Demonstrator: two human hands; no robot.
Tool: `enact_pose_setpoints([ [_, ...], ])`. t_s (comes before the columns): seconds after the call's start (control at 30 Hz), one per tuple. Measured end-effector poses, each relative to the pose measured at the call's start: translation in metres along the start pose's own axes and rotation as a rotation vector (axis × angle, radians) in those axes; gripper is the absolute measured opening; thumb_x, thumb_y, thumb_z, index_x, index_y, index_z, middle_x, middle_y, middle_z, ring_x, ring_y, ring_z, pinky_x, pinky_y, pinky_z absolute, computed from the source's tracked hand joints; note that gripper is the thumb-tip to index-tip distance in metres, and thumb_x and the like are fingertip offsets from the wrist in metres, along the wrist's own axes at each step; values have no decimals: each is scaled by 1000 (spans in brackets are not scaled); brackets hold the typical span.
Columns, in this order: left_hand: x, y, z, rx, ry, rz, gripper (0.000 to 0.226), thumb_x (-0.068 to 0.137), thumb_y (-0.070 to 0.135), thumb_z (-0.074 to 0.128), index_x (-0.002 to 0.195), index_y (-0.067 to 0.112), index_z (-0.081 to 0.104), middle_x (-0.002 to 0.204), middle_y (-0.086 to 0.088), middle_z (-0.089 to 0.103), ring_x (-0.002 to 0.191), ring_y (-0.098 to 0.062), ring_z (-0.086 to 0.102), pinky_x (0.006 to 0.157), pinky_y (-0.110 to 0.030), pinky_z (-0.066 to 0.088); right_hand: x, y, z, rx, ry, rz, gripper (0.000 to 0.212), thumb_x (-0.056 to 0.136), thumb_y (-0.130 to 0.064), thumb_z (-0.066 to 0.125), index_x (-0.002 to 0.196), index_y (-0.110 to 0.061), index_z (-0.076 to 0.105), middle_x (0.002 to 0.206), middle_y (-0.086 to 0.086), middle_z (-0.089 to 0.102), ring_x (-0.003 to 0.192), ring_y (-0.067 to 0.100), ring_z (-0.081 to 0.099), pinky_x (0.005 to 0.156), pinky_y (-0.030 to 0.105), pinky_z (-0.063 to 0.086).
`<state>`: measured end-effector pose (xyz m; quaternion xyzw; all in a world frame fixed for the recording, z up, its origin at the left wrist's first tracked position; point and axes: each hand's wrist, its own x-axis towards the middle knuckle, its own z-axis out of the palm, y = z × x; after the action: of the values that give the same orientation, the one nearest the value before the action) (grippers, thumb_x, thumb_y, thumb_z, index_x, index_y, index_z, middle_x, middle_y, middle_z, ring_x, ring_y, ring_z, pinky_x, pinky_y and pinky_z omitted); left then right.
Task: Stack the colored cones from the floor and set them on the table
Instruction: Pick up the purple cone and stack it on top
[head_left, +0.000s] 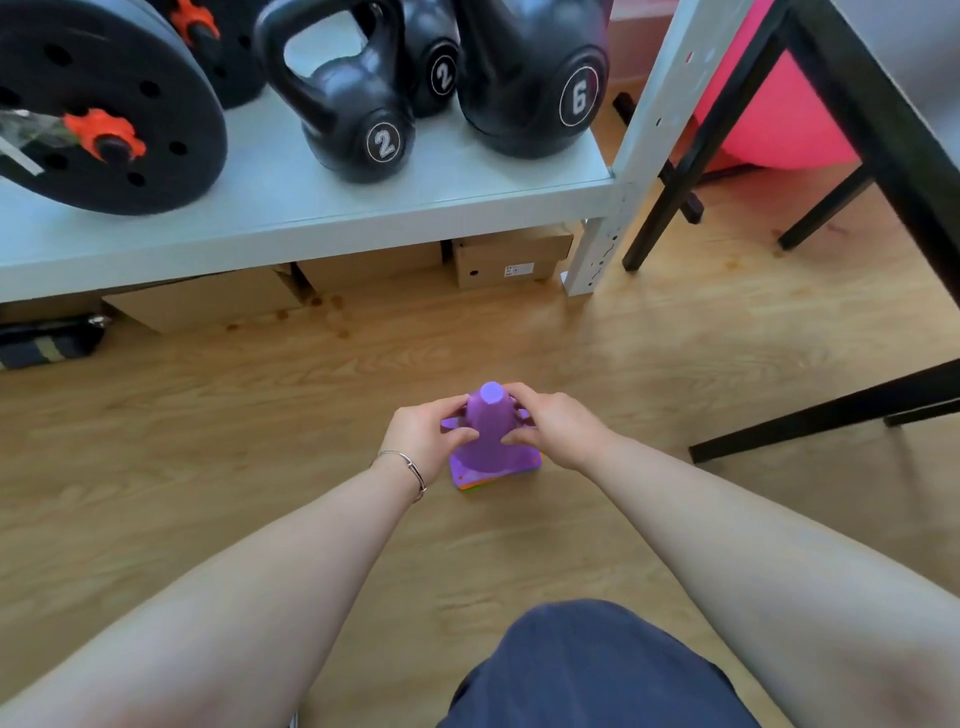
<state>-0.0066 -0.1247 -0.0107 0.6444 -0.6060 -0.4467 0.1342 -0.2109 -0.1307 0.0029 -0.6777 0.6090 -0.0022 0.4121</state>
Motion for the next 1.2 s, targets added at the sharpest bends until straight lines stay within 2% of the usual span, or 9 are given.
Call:
enact_pose_setpoints([
  [0.13,2,-3,3,42,15,7,50,77,26,76,126,30,63,116,10,71,89,-5,62,84,-14,40,-1,2,-1,28,-7,-3,60,84,-30,74,138,-30,46,116,1,69,109,14,64,77,19,38],
  [0.47,0,-10,14,46,10,-51,58,77,20,76,132,25,57,123,2,68,105,-18,67,98,-32,48,9,7,8,-48,-25,6,81,78,-22,79,147,-24,37,126,10,64,117,27,59,89,30,46],
  [0.67,-1,-13,17,-21,21,-97,55,77,19,76,129,23,60,117,5,69,99,-16,68,96,-28,48,10,16,19,71,56,2,74,75,-13,81,141,-19,47,120,8,67,109,20,63,71,11,31],
  [0.77,1,-20,21,-107,-4,-200,51,81,8,71,129,17,59,120,-2,69,99,-19,68,90,-23,47,11,19,24,160,44,49,78,77,-7,77,146,-20,42,128,8,63,114,16,60,85,11,37],
  [0.83,4,-26,27,-156,-24,-291,49,84,2,65,131,11,56,125,-8,66,106,-22,66,96,-29,48,13,26,27,227,24,100,74,82,0,69,148,-21,41,135,12,59,124,23,57,104,29,44],
  [0.9,9,-31,34,-185,-3,-374,48,86,4,63,133,8,53,129,-11,63,115,-24,62,103,-33,45,15,34,32,247,65,158,60,89,-1,60,145,-18,45,136,18,58,122,33,57,105,39,45],
  [1.03,14,-34,41,-334,4,-553,56,89,19,63,141,7,43,134,-13,58,122,-27,57,104,-30,41,20,44,43,389,129,339,45,101,-17,46,146,-13,43,147,16,50,132,28,50,105,28,37],
  [1.13,15,-38,47,-522,-40,-655,61,93,28,57,146,9,34,141,-14,53,127,-30,53,111,-46,39,30,42,50,464,131,429,48,103,-24,40,149,-9,37,152,15,43,139,26,42,109,28,32],
  [1.2,17,-43,49,-547,-40,-680,59,95,35,50,146,11,33,139,-13,55,126,-30,54,109,-48,40,36,38,52,505,151,492,49,104,-25,38,149,-7,36,154,16,40,141,28,39,111,29,30],
])
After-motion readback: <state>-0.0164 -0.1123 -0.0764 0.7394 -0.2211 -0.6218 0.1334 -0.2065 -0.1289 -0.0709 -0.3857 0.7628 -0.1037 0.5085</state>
